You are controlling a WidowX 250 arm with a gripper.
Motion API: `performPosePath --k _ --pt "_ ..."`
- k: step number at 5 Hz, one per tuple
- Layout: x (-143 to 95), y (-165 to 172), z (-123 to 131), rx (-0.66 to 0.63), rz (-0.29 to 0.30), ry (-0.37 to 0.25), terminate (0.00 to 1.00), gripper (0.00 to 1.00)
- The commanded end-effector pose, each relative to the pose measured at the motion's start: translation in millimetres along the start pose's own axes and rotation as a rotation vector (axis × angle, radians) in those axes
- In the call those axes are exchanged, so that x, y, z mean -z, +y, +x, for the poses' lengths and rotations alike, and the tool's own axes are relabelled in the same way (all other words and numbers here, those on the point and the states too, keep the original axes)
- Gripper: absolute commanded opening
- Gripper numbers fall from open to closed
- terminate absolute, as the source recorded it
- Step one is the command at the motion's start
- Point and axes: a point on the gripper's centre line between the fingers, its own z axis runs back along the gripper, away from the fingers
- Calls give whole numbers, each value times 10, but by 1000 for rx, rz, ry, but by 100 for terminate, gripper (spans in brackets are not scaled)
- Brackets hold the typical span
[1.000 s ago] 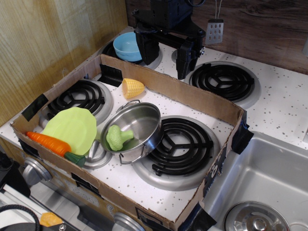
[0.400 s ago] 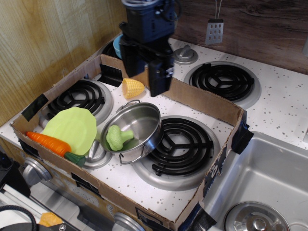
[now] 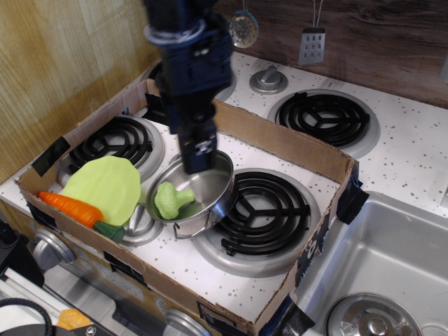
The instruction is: Take broccoli out of pan
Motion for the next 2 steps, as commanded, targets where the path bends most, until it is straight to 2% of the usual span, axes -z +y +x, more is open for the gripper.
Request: performPosePath --k 1,2 --pt "75 97 -144 104 -21 -59 0 100" --pt "133 187 -138 173 -7 -40 0 100"
